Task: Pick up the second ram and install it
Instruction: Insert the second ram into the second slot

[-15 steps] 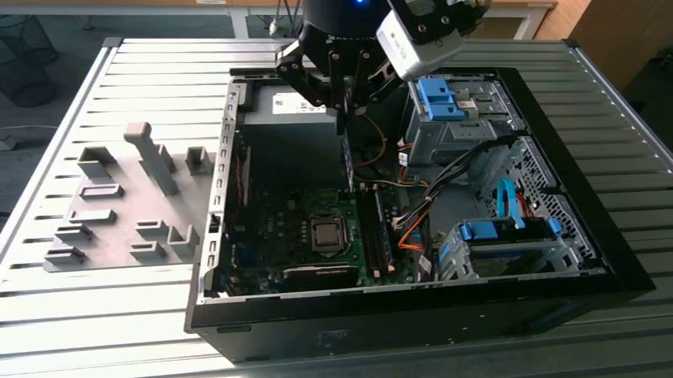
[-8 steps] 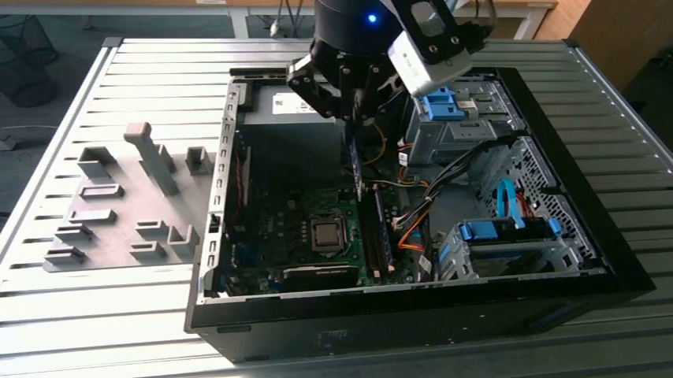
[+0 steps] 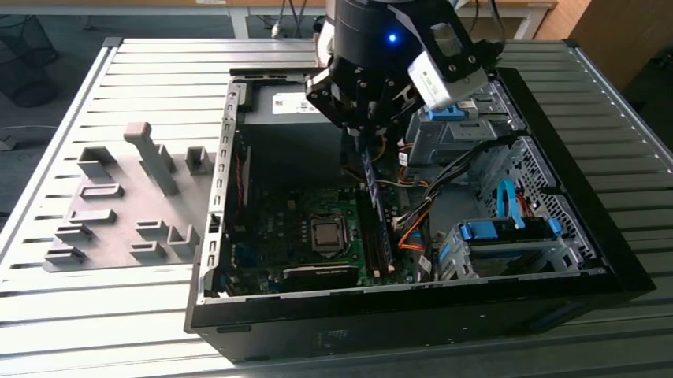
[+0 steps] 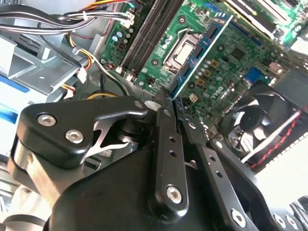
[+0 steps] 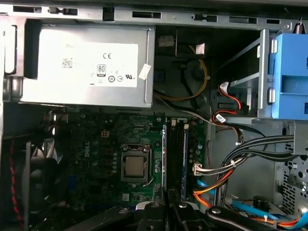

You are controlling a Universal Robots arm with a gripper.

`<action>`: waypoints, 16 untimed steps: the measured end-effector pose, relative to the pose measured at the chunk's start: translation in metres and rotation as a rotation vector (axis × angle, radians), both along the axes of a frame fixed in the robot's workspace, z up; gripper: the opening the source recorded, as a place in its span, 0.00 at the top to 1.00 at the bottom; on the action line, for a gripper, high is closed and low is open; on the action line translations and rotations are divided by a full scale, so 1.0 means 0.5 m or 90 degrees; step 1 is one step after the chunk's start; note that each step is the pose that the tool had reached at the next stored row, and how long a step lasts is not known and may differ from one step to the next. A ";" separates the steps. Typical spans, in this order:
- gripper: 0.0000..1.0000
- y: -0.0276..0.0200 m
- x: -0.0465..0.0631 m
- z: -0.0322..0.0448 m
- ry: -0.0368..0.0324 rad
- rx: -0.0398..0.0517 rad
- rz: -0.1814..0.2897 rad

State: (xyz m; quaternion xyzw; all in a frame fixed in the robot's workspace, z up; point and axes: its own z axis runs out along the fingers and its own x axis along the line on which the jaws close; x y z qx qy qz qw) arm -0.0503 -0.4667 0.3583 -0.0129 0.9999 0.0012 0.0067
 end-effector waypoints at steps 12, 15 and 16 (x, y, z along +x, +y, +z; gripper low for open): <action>0.86 -0.0011 0.012 -0.044 0.0001 0.0000 0.000; 0.86 -0.0011 0.012 -0.046 0.0001 -0.0002 0.000; 0.86 -0.0011 0.012 -0.046 0.0001 -0.0002 0.000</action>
